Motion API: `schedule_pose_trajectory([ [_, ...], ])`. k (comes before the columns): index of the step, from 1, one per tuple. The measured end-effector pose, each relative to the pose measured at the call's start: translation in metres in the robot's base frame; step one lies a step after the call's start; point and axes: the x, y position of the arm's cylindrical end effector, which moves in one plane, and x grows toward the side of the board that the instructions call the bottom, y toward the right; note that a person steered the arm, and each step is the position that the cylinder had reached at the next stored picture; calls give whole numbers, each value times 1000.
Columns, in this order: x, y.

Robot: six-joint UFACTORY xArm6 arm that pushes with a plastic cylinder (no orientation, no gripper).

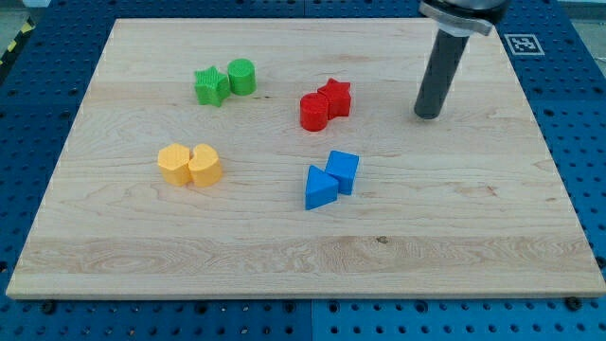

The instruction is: Nudge the red star up a bit

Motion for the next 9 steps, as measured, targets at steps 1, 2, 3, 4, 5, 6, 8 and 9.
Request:
schedule_pose_trajectory([
  [1,3,-9],
  [2,22,-50],
  [3,22,-59],
  [4,22,-102],
  [5,20,-135],
  [6,5,-142],
  [8,-11,-140],
  [9,-22,-140],
])
